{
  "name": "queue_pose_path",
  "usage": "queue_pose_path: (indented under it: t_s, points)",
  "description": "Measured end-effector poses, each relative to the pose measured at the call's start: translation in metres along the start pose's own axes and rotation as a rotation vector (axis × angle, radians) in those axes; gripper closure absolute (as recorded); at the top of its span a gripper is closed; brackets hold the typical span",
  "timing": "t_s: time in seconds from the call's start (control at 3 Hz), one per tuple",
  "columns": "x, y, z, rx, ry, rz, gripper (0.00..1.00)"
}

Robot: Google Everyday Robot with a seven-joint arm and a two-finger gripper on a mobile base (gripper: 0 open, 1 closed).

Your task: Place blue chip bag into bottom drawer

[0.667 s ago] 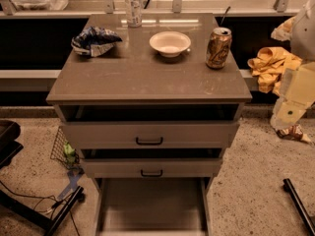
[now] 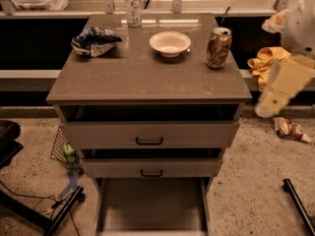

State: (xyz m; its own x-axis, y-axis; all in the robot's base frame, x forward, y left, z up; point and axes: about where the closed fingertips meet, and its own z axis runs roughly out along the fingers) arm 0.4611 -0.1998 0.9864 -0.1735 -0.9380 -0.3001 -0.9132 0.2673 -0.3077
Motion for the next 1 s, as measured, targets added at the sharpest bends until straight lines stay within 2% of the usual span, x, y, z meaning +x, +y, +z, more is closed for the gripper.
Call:
queue_pose_path:
  t_s: [0.33,0.67,1.0]
  points:
    - [-0.050,-0.047,0.024,0.061,-0.220,-0.031,0.00]
    - [-0.106,-0.092,0.037,0.127,-0.439,-0.036,0.00]
    - [-0.106,-0.092,0.037,0.127,-0.439,-0.036,0.00]
